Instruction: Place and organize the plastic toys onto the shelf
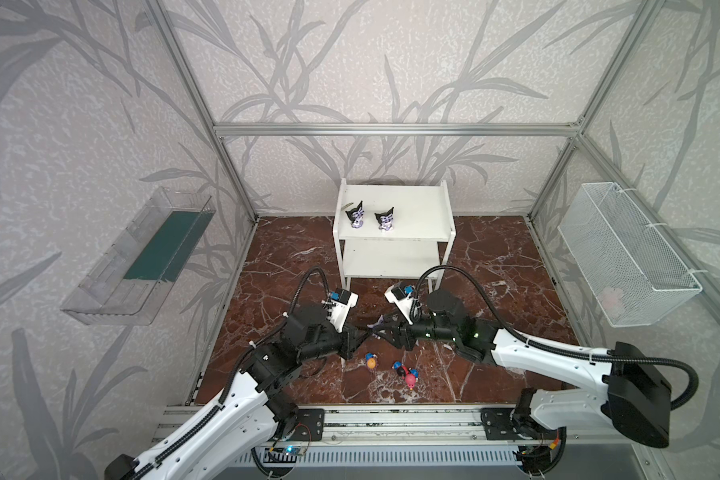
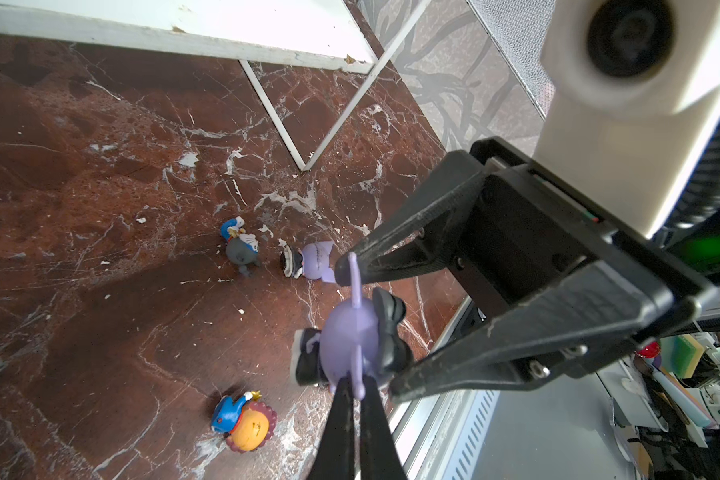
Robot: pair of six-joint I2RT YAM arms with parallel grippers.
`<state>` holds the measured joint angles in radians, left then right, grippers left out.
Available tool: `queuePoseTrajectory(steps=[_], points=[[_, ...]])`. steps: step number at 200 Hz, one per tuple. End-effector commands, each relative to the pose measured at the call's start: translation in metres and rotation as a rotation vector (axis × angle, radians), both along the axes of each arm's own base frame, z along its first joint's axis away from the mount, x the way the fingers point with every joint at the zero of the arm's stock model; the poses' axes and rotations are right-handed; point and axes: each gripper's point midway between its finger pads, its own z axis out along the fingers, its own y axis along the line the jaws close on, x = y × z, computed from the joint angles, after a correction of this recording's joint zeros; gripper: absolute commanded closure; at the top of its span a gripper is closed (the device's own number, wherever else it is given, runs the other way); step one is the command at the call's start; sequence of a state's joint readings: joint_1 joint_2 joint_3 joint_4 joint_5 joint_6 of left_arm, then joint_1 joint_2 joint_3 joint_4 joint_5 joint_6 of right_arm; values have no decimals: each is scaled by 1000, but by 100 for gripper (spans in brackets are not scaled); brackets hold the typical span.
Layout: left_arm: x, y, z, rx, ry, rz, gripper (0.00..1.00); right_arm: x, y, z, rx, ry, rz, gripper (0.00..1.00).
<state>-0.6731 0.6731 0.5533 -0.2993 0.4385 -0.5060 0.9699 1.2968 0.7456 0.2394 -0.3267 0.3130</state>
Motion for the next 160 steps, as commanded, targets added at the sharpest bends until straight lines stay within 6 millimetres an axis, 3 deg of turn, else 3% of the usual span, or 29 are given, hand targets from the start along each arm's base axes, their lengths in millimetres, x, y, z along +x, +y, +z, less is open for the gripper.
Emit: queuePoseTrajectory(steps=[1,54,92,133,160], points=[[0,-1,17,-20,-52,-11,100,0,7,12,0,-41,8,55],[0,-1,20,-25,-58,-12,100,2,9,10,-48,-77,-4,67],[2,1,20,-16,-57,7,100,3,9,14,-40,-91,-7,68],[4,7,23,-4,-72,39,79,5,5,12,-41,-108,-27,69],[5,10,27,-10,-87,51,75,5,2,11,-44,-115,-36,69]])
